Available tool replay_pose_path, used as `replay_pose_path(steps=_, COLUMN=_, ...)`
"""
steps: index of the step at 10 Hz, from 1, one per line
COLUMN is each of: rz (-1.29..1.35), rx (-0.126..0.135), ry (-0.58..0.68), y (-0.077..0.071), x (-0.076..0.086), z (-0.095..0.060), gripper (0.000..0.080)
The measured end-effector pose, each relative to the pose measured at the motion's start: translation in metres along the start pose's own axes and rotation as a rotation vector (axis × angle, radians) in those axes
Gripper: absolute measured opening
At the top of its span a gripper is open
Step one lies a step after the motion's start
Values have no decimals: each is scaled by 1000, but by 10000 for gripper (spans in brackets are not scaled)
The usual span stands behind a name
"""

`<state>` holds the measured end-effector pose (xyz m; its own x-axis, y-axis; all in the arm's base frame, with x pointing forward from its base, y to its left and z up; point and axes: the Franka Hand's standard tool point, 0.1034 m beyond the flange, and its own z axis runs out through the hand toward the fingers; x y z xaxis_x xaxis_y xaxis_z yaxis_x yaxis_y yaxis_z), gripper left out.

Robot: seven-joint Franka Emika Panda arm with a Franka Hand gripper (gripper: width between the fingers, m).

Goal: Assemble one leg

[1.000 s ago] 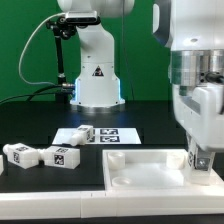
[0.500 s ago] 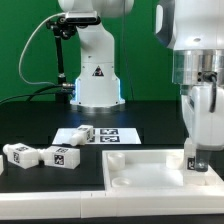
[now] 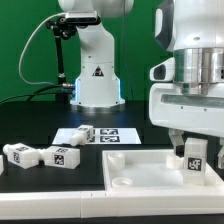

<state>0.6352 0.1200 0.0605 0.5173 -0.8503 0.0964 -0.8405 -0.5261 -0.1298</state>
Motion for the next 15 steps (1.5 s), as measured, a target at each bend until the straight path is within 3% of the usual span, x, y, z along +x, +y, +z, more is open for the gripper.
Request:
replay_pose_path(steps=1, rz=-36, rx=-1, ry=0, y=0, x=0, z=0, gripper=649)
replay_pose_path(steps=3, rz=-483, rx=-26, ry=-2, y=0, x=13, z=-2, gripper=649)
replay_pose_path(steps=4, rz=-437, rx=-22, ry=1, y=-1, x=13, z=-2, gripper=649)
replay_pose_path(steps=7, rz=-388, rx=-23, ry=2, y=0, x=13, z=-1, gripper=281)
replay_pose_path(steps=10, rz=-164, rx=-26, ry=3, y=1, x=14, z=-1, gripper=282)
replay_pose_path(steps=13, rz=273, rx=-41, ry=-6, y=3, x=14, z=-1, gripper=282)
replay_pose_path(steps=15, rz=647, rx=-37, ry=-37, y=2, x=10, z=0, gripper=282)
